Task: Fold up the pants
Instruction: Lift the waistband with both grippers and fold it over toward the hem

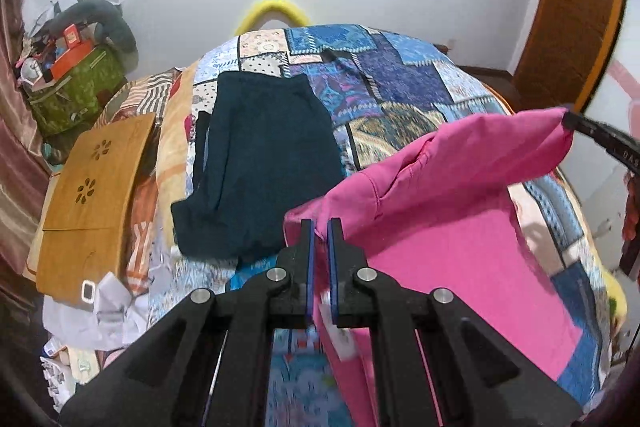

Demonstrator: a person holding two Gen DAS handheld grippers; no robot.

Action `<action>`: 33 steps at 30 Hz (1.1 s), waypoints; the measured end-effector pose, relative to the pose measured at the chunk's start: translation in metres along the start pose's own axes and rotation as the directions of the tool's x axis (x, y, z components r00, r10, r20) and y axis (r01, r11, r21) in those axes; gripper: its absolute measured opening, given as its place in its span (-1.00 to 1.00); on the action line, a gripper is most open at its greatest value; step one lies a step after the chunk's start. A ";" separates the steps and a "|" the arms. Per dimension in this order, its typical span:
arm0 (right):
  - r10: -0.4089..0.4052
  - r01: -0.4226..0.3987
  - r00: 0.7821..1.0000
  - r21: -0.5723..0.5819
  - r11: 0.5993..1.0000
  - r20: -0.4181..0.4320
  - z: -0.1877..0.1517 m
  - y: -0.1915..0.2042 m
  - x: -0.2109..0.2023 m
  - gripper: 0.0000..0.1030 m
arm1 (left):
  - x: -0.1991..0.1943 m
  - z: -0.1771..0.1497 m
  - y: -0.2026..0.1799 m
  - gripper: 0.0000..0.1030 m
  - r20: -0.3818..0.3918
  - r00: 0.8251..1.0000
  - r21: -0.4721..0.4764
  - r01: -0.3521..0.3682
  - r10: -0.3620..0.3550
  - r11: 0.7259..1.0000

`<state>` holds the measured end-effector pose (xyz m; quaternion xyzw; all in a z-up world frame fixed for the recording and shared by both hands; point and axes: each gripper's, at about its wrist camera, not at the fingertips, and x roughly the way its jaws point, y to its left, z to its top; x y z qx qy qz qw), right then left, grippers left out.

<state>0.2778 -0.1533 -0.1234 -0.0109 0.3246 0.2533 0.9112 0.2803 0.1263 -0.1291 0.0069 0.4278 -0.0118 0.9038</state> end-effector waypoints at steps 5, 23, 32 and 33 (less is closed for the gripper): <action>-0.011 0.011 1.000 -0.041 0.999 0.012 -0.022 0.014 -0.031 -0.91 | -0.022 -0.028 -0.011 -0.89 -0.003 1.000 0.022 0.020 -0.020 1.000; 0.000 -0.001 0.990 -0.009 1.000 -0.138 -0.128 0.019 -0.062 -0.91 | -0.056 -0.117 -0.040 -0.89 -0.053 0.998 0.069 0.034 -0.030 0.997; 0.004 0.002 0.978 0.029 1.000 -0.207 -0.168 0.019 -0.063 -0.83 | -0.057 -0.137 -0.037 -0.86 -0.082 0.996 0.044 0.039 -0.036 0.998; 0.007 0.000 0.978 0.034 0.999 -0.208 -0.170 0.019 -0.066 -0.83 | -0.059 -0.137 -0.037 -0.86 -0.079 0.996 0.041 0.039 -0.036 0.998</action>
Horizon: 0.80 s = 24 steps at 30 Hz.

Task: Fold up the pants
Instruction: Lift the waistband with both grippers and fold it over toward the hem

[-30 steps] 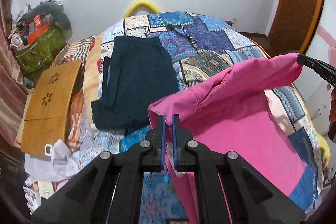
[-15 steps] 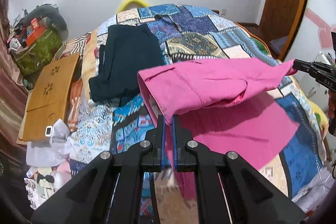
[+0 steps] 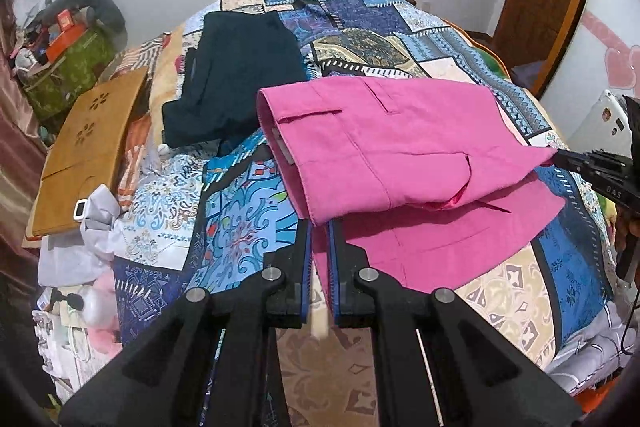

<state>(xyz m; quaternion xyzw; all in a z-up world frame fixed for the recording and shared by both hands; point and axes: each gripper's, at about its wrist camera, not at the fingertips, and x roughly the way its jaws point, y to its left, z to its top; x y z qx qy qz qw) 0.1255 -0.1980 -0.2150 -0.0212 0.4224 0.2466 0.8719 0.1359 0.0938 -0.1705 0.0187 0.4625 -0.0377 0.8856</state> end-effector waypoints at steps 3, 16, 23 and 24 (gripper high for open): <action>0.009 -0.009 1.000 0.001 1.000 0.006 -0.002 0.001 -0.010 -0.83 | -0.008 0.000 0.002 -0.84 0.012 1.000 -0.005 -0.008 0.008 1.000; 0.017 -0.008 0.998 -0.163 0.987 0.056 0.015 0.046 -0.030 0.11 | -0.031 0.022 -0.015 0.55 0.102 0.994 0.010 -0.035 0.033 0.999; 0.051 -0.050 0.999 -0.211 0.976 0.000 0.019 0.065 -0.001 0.12 | -0.020 0.029 -0.046 0.64 0.095 0.995 0.101 -0.011 0.002 0.995; 0.055 -0.058 0.998 -0.221 0.974 -0.018 0.018 0.068 0.005 0.12 | -0.018 0.029 -0.050 0.64 0.089 0.996 0.109 -0.008 -0.001 0.994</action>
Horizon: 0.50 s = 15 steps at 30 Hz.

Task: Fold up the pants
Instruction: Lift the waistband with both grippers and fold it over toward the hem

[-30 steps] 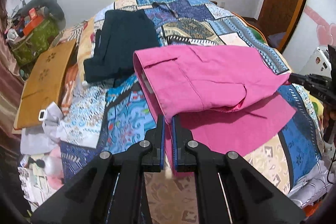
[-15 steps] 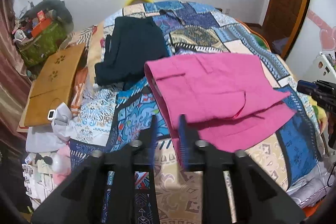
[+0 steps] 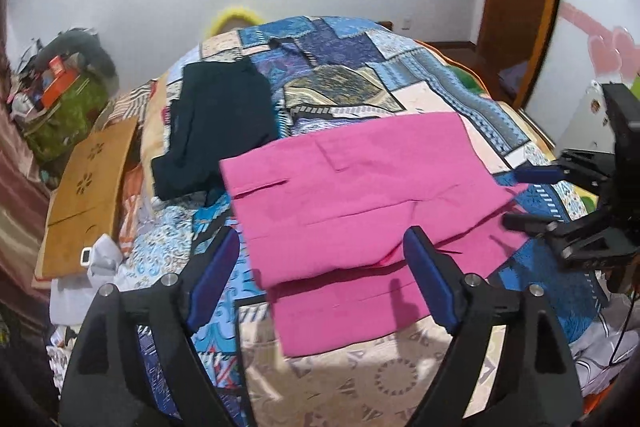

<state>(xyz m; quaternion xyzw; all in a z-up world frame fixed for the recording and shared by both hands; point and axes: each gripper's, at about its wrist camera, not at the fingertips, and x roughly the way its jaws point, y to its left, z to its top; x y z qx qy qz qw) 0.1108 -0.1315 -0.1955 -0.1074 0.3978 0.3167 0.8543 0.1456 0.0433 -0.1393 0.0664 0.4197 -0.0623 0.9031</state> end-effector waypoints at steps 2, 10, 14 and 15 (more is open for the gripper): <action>0.012 -0.013 0.999 -0.023 1.000 -0.033 0.000 0.006 0.010 0.12 | 0.008 0.001 -0.007 0.64 -0.014 1.000 0.021 0.002 -0.001 1.000; 0.036 -0.040 0.998 -0.067 0.997 -0.059 0.011 0.015 0.038 0.08 | 0.035 -0.001 -0.029 0.64 -0.082 0.995 0.083 0.060 -0.053 0.995; 0.079 -0.081 0.996 -0.045 0.996 -0.050 0.019 0.013 0.043 -0.52 | 0.047 -0.003 -0.038 0.64 -0.101 0.994 0.107 0.059 -0.049 0.992; 0.081 -0.083 0.996 -0.045 0.996 -0.048 0.021 0.013 0.044 -0.61 | 0.048 -0.004 -0.038 0.63 -0.103 0.994 0.110 0.059 -0.048 0.992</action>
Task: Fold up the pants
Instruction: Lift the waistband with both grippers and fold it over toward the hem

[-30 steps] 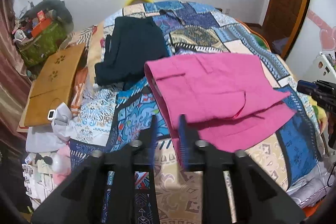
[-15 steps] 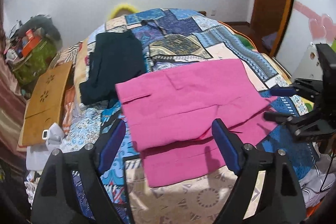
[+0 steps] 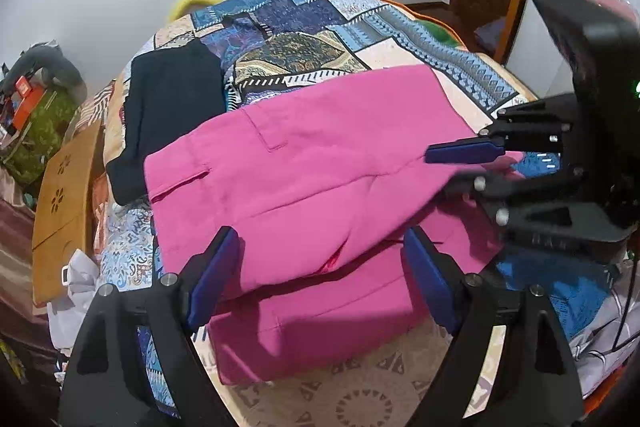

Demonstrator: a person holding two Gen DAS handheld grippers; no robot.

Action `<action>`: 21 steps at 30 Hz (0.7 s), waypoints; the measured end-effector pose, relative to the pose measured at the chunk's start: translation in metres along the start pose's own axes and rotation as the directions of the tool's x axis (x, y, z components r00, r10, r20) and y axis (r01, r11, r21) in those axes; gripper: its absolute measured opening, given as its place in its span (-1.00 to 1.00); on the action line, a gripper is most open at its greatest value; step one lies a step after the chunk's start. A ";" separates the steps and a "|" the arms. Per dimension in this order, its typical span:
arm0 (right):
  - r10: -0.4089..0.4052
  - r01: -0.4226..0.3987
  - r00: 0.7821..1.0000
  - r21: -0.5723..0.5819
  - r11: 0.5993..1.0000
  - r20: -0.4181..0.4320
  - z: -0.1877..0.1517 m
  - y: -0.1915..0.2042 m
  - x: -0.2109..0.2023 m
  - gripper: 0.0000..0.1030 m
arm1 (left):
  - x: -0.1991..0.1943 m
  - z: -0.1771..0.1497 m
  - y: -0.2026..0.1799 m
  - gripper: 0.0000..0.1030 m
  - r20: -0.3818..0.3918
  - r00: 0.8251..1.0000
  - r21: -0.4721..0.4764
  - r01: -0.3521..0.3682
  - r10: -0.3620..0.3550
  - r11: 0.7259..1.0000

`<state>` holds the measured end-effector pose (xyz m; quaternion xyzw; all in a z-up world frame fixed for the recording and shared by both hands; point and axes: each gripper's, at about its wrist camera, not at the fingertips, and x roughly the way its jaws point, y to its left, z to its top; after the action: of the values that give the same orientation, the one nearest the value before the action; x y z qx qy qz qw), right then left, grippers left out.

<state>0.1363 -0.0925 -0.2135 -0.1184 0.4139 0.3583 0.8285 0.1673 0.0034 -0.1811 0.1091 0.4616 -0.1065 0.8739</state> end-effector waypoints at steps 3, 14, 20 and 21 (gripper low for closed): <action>0.000 -0.001 1.000 0.006 1.000 0.026 0.002 0.001 -0.003 -0.77 | 0.006 0.001 -0.002 0.45 -0.008 1.000 0.010 0.017 -0.017 1.000; 0.001 -0.003 0.992 0.015 1.000 0.124 0.006 0.005 -0.033 -0.88 | -0.010 0.012 0.009 -0.76 0.036 0.998 -0.053 0.056 -0.054 0.997; 0.001 -0.002 0.985 0.007 1.000 0.171 0.005 0.013 -0.058 -0.89 | -0.039 0.008 -0.004 -0.77 0.084 0.995 -0.017 0.054 -0.053 0.998; -0.003 0.003 0.985 0.001 1.000 0.174 0.003 0.015 -0.061 -0.89 | -0.041 0.007 -0.006 -0.77 0.085 0.995 -0.015 0.056 -0.054 0.998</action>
<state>0.1038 -0.1106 -0.1627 -0.0867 0.3399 0.3659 0.8620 0.1492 -0.0007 -0.1438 0.0842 0.4279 -0.1311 0.8903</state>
